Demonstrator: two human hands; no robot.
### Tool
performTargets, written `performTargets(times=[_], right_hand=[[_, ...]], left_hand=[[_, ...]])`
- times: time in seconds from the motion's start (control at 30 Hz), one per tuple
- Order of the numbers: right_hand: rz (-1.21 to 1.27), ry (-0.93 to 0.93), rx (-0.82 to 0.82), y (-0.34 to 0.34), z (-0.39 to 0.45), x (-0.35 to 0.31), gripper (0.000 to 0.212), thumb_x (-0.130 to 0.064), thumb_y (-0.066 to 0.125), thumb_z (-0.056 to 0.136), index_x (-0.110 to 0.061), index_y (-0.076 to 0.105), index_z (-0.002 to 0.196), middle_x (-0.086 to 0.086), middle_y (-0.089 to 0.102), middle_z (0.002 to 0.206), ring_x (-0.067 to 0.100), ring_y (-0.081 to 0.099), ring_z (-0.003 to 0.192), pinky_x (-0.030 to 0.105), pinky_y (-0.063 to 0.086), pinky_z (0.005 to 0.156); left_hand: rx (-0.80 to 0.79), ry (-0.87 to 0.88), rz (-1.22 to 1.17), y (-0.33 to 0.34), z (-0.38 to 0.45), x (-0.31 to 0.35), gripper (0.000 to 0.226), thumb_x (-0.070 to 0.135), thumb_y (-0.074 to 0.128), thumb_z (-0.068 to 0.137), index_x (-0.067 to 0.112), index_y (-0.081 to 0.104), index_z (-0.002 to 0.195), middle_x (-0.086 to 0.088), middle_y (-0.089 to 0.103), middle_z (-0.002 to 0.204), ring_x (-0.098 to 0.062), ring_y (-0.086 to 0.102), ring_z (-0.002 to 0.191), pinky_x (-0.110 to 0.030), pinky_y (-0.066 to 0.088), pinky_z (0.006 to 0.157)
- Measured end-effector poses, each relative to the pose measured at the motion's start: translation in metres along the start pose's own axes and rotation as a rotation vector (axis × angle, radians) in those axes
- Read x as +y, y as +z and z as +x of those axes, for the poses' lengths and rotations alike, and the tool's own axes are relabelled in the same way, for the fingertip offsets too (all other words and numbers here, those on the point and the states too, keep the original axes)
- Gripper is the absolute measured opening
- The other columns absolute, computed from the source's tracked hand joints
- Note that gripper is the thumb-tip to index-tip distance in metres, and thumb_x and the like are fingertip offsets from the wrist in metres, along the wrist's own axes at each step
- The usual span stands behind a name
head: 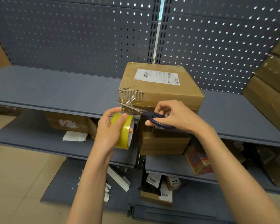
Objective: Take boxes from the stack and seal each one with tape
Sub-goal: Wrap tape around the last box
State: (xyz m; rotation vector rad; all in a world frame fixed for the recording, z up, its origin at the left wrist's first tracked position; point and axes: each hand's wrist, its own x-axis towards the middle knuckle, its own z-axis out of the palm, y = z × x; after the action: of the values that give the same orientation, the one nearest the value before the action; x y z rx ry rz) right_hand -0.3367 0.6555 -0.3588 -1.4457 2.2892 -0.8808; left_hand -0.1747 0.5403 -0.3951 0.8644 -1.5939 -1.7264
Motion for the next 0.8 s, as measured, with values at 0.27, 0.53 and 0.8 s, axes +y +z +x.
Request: performTargets(times=[0.27, 0.53, 0.8], right_hand=[[0.044, -0.022, 0.003, 0.004, -0.001, 0.004, 0.041, -0.042, 0.082, 0.065, -0.008, 0.064, 0.078, -0.002, 0.061, 0.064, -0.002, 0.045, 0.046, 0.009, 0.033, 0.046], [0.035, -0.05, 0.015, 0.01, -0.003, 0.004, 0.046, -0.048, 0.081, 0.064, -0.008, 0.065, 0.079, 0.002, 0.062, 0.069, -0.001, 0.043, 0.049, 0.011, 0.032, 0.047], [0.09, -0.113, 0.076, 0.024, 0.003, -0.014, 0.046, -0.047, 0.082, 0.064, -0.007, 0.066, 0.08, 0.008, 0.067, 0.072, 0.002, 0.046, 0.053, 0.012, 0.035, 0.05]], left_hand=[[0.009, -0.004, -0.011, 0.001, 0.001, -0.001, 0.023, 0.024, 0.058, 0.094, 0.027, 0.052, 0.116, -0.009, 0.061, 0.115, -0.004, 0.066, 0.054, -0.024, 0.05, 0.057], [0.024, -0.014, -0.019, -0.004, -0.004, -0.002, 0.016, 0.023, 0.057, 0.094, 0.028, 0.054, 0.109, -0.006, 0.061, 0.106, -0.004, 0.066, 0.056, -0.016, 0.05, 0.05], [0.089, 0.006, -0.028, -0.022, -0.011, 0.008, 0.021, 0.025, 0.059, 0.093, 0.025, 0.056, 0.113, -0.011, 0.06, 0.119, -0.007, 0.067, 0.056, -0.03, 0.054, 0.062]])
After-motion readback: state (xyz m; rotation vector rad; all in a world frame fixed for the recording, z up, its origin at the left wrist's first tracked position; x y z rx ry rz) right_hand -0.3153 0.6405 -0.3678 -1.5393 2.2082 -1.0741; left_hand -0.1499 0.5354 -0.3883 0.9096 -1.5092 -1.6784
